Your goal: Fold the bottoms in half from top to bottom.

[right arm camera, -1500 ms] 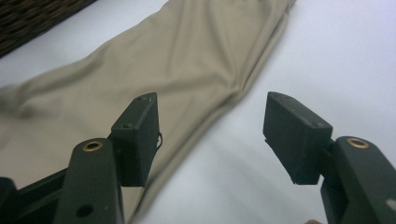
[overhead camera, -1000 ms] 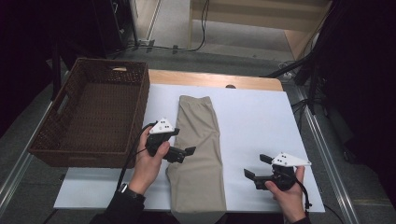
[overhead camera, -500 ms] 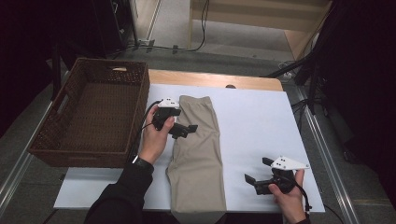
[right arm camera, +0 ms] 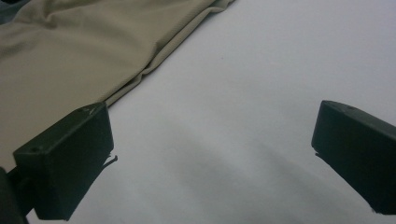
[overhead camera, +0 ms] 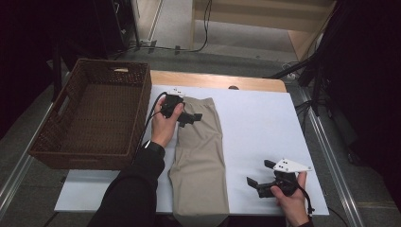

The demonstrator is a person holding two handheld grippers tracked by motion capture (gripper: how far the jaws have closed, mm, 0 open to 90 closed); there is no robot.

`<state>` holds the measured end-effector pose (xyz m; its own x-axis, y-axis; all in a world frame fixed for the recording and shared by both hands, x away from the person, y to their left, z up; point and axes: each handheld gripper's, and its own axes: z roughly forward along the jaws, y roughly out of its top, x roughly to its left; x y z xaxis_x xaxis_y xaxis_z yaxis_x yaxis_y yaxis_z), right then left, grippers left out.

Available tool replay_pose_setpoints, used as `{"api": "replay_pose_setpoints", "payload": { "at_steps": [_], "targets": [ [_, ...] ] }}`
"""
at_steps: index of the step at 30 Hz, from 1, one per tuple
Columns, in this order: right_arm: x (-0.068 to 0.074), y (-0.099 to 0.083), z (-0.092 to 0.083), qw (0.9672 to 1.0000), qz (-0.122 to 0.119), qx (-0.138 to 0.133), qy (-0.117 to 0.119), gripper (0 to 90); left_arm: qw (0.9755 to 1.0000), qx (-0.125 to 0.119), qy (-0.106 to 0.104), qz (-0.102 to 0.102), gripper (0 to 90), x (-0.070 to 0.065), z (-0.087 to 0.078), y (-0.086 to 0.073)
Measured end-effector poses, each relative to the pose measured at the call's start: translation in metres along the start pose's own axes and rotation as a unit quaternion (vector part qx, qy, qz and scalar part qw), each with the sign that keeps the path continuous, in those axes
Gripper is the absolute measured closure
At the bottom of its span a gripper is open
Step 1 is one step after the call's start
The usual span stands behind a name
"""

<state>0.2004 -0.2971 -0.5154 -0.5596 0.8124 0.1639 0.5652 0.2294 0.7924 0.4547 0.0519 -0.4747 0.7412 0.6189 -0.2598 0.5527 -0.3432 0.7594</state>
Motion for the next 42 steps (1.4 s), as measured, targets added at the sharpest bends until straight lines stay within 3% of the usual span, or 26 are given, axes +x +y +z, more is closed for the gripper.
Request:
{"api": "replay_pose_setpoints", "payload": {
  "at_steps": [3, 5, 7, 8, 11, 15, 19, 22, 27, 34, 37, 39, 42],
  "targets": [
    [0.0, 0.001, 0.001, 1.0, -0.001, 0.0, 0.0, 0.0, 0.9994, 0.002, 0.017, -0.029, 5.7, 0.012, 0.007, 0.003],
    [0.0, 0.002, 0.001, 1.0, -0.001, 0.0, -0.001, 0.0, 0.9979, 0.008, 0.043, -0.047, 13.9, 0.02, 0.012, 0.003],
    [-0.001, 0.004, 0.004, 1.0, -0.002, 0.0, 0.001, 0.0, 0.9945, 0.019, 0.088, -0.055, 18.2, 0.025, 0.017, 0.004],
    [-0.001, 0.005, 0.005, 1.0, -0.003, -0.001, 0.001, 0.0, 0.9927, 0.021, 0.105, -0.054, 26.4, 0.027, 0.019, 0.004],
    [-0.001, 0.01, 0.012, 1.0, -0.007, 0.004, 0.001, 0.0, 0.9884, 0.022, 0.132, -0.072, 37.7, 0.036, 0.023, 0.003],
    [-0.003, 0.023, 0.023, 0.9999, -0.014, 0.006, -0.001, 0.0, 0.9879, 0.034, 0.133, -0.071, 43.2, 0.041, 0.03, 0.0],
    [-0.005, 0.053, 0.041, 0.9998, -0.018, 0.002, 0.003, 0.0, 0.9882, 0.032, 0.131, -0.072, 48.3, 0.043, 0.029, 0.0],
    [-0.008, 0.081, 0.06, 0.9997, -0.019, 0.011, 0.012, 0.0, 0.9884, 0.033, 0.13, -0.071, 48.8, 0.042, 0.029, 0.0],
    [-0.02, 0.118, 0.103, 0.9993, -0.018, 0.032, 0.004, 0.0, 0.9881, 0.035, 0.129, -0.076, 47.3, 0.041, 0.03, 0.0],
    [-0.04, 0.147, 0.151, 0.9983, -0.007, 0.057, -0.014, 3.7, 0.9887, 0.038, 0.125, -0.074, 47.0, 0.041, 0.029, 0.0],
    [-0.049, 0.158, 0.167, 0.9974, -0.001, 0.072, -0.011, 4.4, 0.9888, 0.037, 0.123, -0.076, 47.0, 0.042, 0.029, 0.0],
    [-0.054, 0.164, 0.175, 0.9968, -0.001, 0.077, -0.021, 9.8, 0.9888, 0.035, 0.123, -0.077, 47.0, 0.041, 0.029, 0.0],
    [-0.062, 0.175, 0.186, 0.9965, 0.018, 0.078, -0.026, 14.0, 0.9888, 0.033, 0.118, -0.086, 46.9, 0.043, 0.028, -0.001]
  ]
}}
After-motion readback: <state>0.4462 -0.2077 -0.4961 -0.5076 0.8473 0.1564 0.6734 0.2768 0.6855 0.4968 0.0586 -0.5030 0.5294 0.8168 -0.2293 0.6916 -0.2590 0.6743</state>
